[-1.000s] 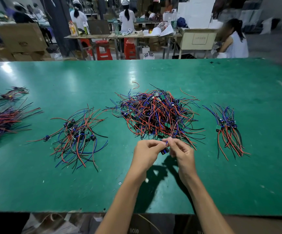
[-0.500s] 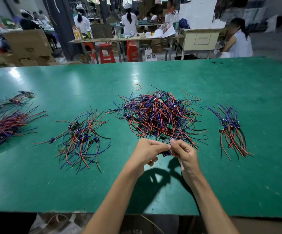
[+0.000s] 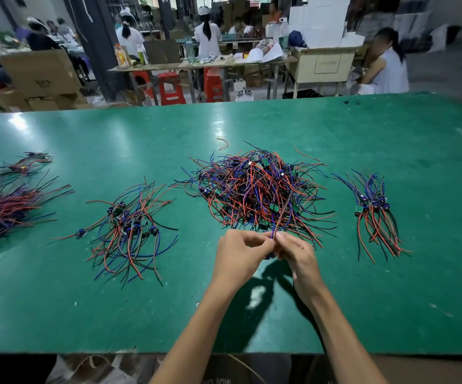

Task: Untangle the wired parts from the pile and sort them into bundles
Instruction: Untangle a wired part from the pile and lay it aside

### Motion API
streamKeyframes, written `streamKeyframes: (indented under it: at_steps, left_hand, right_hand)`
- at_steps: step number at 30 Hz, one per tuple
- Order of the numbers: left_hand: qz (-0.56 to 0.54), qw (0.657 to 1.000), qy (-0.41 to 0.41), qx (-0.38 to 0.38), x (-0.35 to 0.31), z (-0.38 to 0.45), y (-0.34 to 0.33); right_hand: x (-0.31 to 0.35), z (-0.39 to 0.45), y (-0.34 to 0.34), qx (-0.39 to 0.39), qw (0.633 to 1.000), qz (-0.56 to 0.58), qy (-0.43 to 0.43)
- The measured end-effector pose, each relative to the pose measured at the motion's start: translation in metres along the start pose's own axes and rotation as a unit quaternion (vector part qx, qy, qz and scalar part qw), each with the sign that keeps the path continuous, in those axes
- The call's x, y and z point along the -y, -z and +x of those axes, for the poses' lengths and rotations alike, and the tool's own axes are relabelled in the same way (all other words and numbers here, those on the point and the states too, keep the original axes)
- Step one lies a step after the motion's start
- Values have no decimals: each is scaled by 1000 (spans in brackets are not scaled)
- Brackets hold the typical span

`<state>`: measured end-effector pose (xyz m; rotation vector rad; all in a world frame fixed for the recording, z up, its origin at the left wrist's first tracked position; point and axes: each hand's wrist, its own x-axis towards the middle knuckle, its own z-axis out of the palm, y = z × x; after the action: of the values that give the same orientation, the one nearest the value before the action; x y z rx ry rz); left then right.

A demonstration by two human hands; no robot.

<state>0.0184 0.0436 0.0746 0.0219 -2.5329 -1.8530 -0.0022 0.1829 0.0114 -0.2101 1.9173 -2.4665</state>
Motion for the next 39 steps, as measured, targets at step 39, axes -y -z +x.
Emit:
streamKeyframes:
  at_steps: [39]
  left_hand:
    - [-9,978,107,179,16,0,54]
  right_hand:
    - [7,6,7,-189,952,236,-43]
